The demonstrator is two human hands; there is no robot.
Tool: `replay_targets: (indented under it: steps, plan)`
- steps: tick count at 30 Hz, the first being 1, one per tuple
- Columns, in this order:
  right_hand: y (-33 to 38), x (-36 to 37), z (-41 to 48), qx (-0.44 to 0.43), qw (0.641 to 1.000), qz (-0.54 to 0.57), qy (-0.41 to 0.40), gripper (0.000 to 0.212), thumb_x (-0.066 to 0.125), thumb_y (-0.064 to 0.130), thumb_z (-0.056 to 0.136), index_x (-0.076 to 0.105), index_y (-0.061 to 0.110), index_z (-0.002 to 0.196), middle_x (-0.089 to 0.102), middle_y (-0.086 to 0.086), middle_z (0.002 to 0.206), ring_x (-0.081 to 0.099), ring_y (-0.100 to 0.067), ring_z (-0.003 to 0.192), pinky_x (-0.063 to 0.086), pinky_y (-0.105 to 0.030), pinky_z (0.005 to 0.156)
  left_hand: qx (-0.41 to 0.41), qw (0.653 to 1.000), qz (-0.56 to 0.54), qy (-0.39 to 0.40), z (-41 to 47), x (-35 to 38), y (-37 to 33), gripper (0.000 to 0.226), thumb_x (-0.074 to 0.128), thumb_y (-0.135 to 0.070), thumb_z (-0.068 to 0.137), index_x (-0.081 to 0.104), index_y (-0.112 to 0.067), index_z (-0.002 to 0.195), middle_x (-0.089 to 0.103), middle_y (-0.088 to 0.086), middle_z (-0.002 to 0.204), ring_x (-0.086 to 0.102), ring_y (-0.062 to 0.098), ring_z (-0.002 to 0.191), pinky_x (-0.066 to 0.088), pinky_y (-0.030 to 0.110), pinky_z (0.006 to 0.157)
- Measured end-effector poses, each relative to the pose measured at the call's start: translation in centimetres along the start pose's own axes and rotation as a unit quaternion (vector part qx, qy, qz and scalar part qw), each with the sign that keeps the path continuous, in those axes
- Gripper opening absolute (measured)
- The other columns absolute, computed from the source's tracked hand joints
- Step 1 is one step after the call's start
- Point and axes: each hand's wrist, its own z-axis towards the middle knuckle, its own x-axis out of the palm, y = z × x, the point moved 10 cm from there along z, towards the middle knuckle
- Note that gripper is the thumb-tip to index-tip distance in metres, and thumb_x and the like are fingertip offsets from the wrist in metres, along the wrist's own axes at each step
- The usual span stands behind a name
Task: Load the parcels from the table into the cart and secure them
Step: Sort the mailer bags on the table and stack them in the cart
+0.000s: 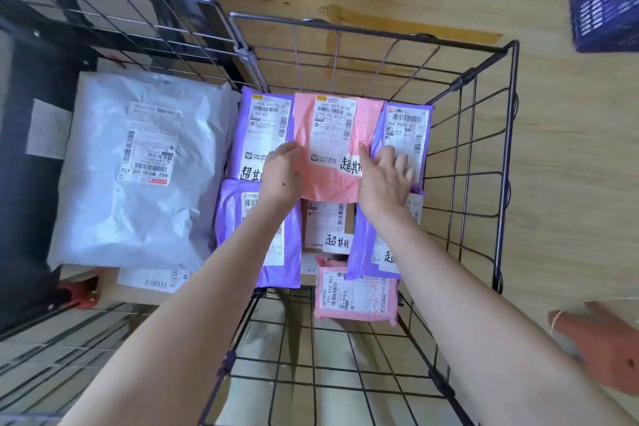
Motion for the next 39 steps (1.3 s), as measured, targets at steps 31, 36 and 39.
replay_targets:
  steps: [31,36,39]
  plan:
    - [4.1,-22.7,-16.8,-0.092,0.973,0.208,-0.025,0.026,0.061,0.017,0.088,0.063,0.025,0.112,0.063,0.007,0.089,0.059,-0.019,0.095,0.045,-0.037,0.09,0.062,0.993,-0.054,-0.085,-14.4,-21.8,-17.1,0.007,0.059,-0.011,0.081,0.065,-0.014,0.078,0.067,-0.002,0.074,0.057,0.019,0.067,0.044,0.028,0.063]
    - [5.4,-27.9,-19.9,-0.15,0.962,0.227,-0.035,0.021,0.063,0.019,0.088,0.064,0.027,0.107,0.059,0.012,0.08,0.057,-0.014,0.082,0.046,-0.03,0.079,0.067,0.983,-0.09,-0.148,-18.6,-27.6,-18.3,0.011,0.061,-0.011,0.078,0.063,-0.021,0.074,0.055,-0.012,0.059,0.051,0.005,0.057,0.039,0.023,0.055]
    - [6.9,-30.1,-21.8,-0.2,0.951,0.232,-0.048,0.018,0.064,0.023,0.088,0.064,0.033,0.102,0.059,0.014,0.079,0.059,-0.01,0.079,0.045,-0.027,0.071,0.059,0.981,-0.069,-0.168,-20.9,-29.9,-18.4,0.014,0.061,-0.013,0.078,0.059,-0.026,0.073,0.057,-0.014,0.062,0.052,0.006,0.059,0.042,0.025,0.058]
